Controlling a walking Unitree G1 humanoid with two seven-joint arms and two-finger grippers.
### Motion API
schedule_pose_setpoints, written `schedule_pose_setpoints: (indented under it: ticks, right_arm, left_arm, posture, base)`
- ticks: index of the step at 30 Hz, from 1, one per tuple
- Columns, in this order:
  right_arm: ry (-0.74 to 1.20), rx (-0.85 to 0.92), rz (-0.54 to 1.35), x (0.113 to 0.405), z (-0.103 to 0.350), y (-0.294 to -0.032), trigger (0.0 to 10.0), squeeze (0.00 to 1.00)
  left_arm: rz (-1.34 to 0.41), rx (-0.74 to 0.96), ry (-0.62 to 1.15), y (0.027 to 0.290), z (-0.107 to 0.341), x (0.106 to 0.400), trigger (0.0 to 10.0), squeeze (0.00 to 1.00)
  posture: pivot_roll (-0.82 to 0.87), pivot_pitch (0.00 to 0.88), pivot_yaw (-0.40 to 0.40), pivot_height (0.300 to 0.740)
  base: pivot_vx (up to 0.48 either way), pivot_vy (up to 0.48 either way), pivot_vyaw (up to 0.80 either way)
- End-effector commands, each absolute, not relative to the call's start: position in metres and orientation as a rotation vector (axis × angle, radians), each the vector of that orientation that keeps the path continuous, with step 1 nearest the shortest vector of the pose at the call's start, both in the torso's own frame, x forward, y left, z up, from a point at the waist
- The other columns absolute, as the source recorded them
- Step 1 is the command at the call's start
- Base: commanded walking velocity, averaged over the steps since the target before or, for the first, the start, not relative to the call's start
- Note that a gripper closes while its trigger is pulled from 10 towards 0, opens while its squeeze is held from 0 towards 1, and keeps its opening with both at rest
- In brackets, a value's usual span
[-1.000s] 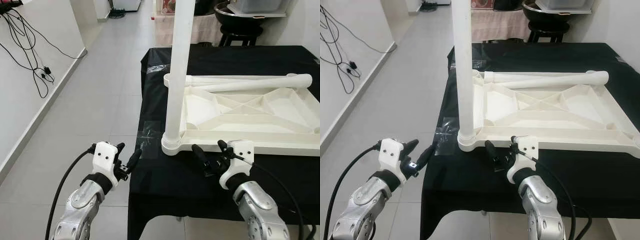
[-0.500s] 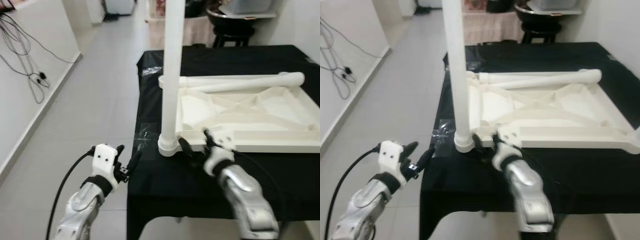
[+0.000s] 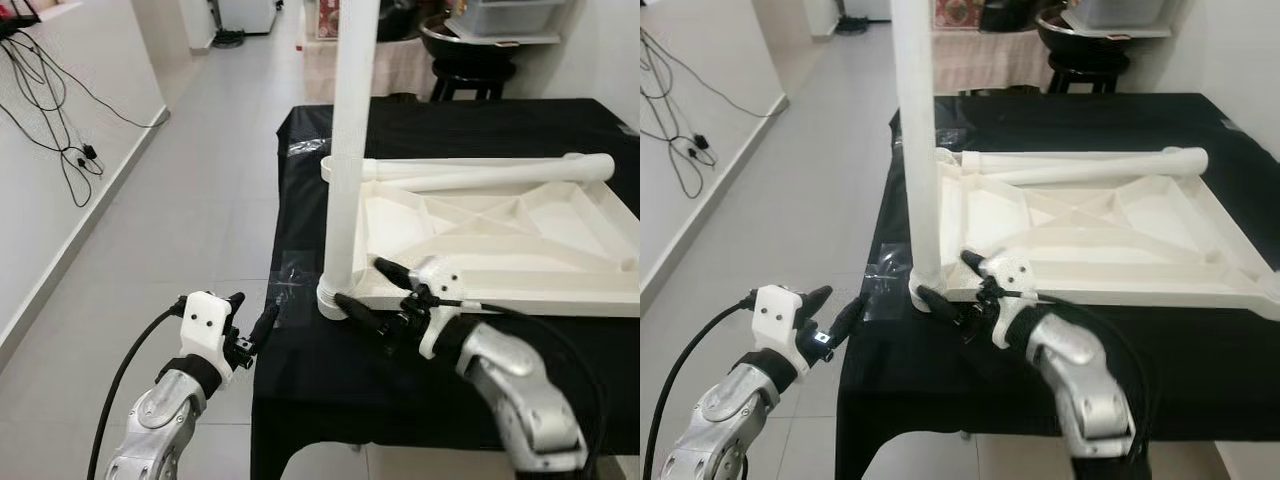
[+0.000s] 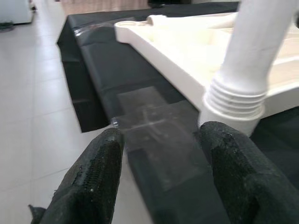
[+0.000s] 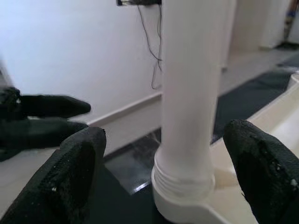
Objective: Building children table
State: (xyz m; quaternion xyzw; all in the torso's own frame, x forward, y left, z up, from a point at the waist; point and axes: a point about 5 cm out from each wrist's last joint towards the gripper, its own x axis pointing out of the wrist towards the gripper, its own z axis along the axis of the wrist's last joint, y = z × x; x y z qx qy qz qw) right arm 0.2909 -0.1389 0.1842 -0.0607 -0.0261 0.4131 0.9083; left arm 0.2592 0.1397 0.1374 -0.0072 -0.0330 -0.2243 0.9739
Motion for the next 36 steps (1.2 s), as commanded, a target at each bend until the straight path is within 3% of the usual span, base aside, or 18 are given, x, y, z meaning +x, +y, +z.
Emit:
schedule_pose_setpoints:
  ticks: [1,2,3,7,19,20,22,23,34,36]
  right_arm:
    - [-0.052,-0.131,0.887,0.292,0.182,-0.135,10.0,0.00]
    - [-0.079,-0.195,0.920,0.324,0.196,-0.129,10.0,0.00]
    - [-0.083,-0.214,0.924,0.337,0.202,-0.127,10.0,0.00]
    - [-0.059,-0.284,0.904,0.358,0.209,-0.128,10.0,0.00]
    - [0.000,-0.241,1.141,0.372,0.218,-0.125,10.0,0.00]
    - [0.002,-0.234,1.139,0.374,0.218,-0.125,4.7,0.00]
    - [0.003,-0.232,1.138,0.377,0.219,-0.125,4.7,0.00]
    - [0.009,-0.230,1.135,0.380,0.219,-0.127,0.0,0.00]
    - [0.049,-0.205,1.128,0.378,0.209,-0.146,0.0,0.00]
    - [0.094,-0.267,1.090,0.365,0.192,-0.173,0.0,0.00]
  left_arm:
    - [-0.461,-0.023,-0.055,0.139,0.135,0.257,10.0,0.00]
    - [-0.581,-0.020,-0.050,0.131,0.136,0.244,10.0,0.00]
    - [-0.629,-0.024,-0.046,0.128,0.135,0.238,10.0,0.00]
    - [-0.723,-0.045,-0.054,0.121,0.138,0.227,10.0,0.00]
    - [-0.771,-0.008,-0.057,0.119,0.141,0.221,10.0,0.00]
    - [-0.747,0.008,-0.066,0.121,0.142,0.221,10.0,0.00]
    - [-0.732,0.019,-0.071,0.122,0.142,0.221,10.0,0.00]
    - [-0.675,0.035,-0.085,0.127,0.143,0.221,10.0,0.00]
    - [-0.565,0.083,-0.093,0.136,0.142,0.222,10.0,0.00]
    - [-0.542,0.096,-0.088,0.139,0.141,0.224,10.0,0.00]
  posture:
    - [-0.08,0.121,0.027,0.740]
    - [-0.05,0.134,0.011,0.740]
    - [-0.04,0.137,0.009,0.740]
    - [-0.02,0.150,-0.003,0.740]
    - [0.01,0.185,-0.005,0.740]
    - [0.01,0.187,-0.006,0.740]
    - [0.01,0.187,-0.006,0.740]
    - [0.02,0.192,-0.008,0.740]
    - [0.01,0.198,-0.003,0.740]
    - [-0.01,0.201,0.001,0.740]
  base:
    - [0.000,0.000,0.00]
    - [0.000,0.000,0.00]
    - [0.000,0.000,0.00]
    - [0.000,0.000,0.00]
    - [0.000,0.000,0.00]
    - [0.000,0.000,0.00]
    - [0.000,0.000,0.00]
    - [0.000,0.000,0.00]
    - [0.000,0.000,0.00]
    - [0.000,0.000,0.00]
